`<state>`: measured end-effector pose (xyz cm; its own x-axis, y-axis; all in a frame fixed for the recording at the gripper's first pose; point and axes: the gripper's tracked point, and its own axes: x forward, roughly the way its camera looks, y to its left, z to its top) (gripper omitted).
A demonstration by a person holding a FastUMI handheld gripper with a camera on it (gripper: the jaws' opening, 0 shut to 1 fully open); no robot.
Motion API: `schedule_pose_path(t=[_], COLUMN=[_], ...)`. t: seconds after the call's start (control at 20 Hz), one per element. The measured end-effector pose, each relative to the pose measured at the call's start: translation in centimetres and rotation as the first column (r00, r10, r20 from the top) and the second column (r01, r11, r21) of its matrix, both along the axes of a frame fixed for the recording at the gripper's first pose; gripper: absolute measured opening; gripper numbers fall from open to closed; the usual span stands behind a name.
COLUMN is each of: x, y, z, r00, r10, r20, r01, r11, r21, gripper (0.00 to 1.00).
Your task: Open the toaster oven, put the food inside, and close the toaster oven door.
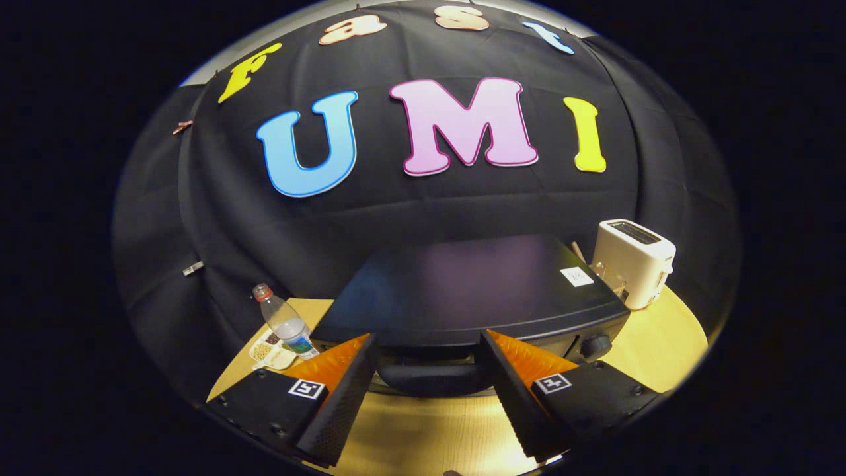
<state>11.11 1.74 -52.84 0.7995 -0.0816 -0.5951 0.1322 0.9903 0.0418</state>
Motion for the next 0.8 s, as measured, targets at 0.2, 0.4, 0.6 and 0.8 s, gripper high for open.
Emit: schedule_pose_path(t=[0.2, 0.4, 0.6, 0.8], x=[0.0, -1.0, -3.9, -8.4], y=[-1.2, -1.3, -1.2, -1.2], z=[-1.3, -1.6, -1.7, -2.7], r00=[1.000, 0.999, 0.994, 0.979], r10=[-0.019, -0.012, -0.010, -0.021], r20=[-0.015, -0.047, -0.106, -0.201], r01=[0.018, 0.007, 0.001, 0.006], r11=[0.998, 0.995, 0.996, 0.997], r21=[-0.067, -0.103, -0.085, -0.071], gripper=[0.98, 0.98, 0.97, 0.97])
